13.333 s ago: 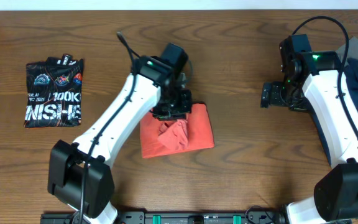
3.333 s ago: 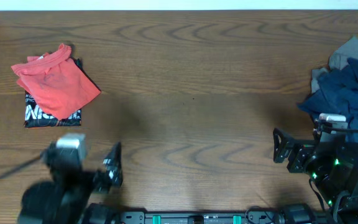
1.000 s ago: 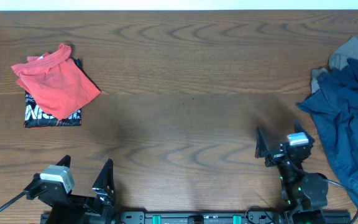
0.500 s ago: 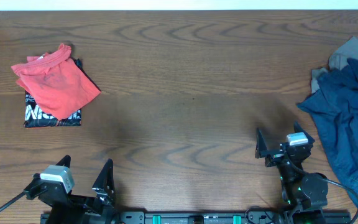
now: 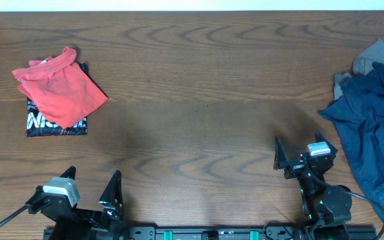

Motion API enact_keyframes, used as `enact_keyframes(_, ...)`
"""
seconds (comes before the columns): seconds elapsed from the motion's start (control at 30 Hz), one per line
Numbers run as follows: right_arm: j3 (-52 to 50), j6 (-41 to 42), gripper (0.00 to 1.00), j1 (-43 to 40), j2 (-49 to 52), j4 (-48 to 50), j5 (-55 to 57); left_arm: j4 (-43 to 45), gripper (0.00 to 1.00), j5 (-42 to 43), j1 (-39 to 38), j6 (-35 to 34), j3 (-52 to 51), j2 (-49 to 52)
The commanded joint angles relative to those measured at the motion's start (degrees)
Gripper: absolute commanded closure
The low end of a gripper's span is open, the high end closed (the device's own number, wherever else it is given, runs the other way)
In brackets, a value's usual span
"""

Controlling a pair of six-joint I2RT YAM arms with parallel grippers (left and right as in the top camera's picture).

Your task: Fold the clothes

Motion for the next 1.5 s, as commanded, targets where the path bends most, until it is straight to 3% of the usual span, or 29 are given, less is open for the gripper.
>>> enact_keyframes(0.0, -0.1, -0.9, 0.01, 0.4, -0.1, -0.2, -0.5, 0.0, 0.02, -0.5, -0.1, 0.6, -0.2, -0.3)
enact_keyframes(0.3, -0.1, -0.9, 0.01, 0.4, -0.1, -0.2, -0.5, -0.2, 0.02, -0.7, 6.4, 1.3, -1.3, -0.8)
enact_keyframes(0.53, -0.1, -0.9, 0.01, 0.4, -0.1, -0.2, -0.5, 2.6, 0.02, -0.8, 13.6, 1.7, -15.5, -5.5)
enact_keyframes(0.9, -0.1, -0.9, 0.01, 0.4, -0.1, -0.2, -0.4, 36.0, 0.02, -0.8, 14.3, 1.7, -38.8, -9.8)
enact_keyframes(1.23, -0.1, -0.9, 0.01, 0.4, -0.1, -0.2, -0.5, 59.5, 0.02, -1.5, 14.3, 1.5, -53.7, -9.8)
enact_keyframes(1.47, -0.1, -0.9, 0.01, 0.4, -0.1, -0.2, -0.4, 50.9, 0.02, -6.7, 14.3, -4.4, -54.2, -9.8)
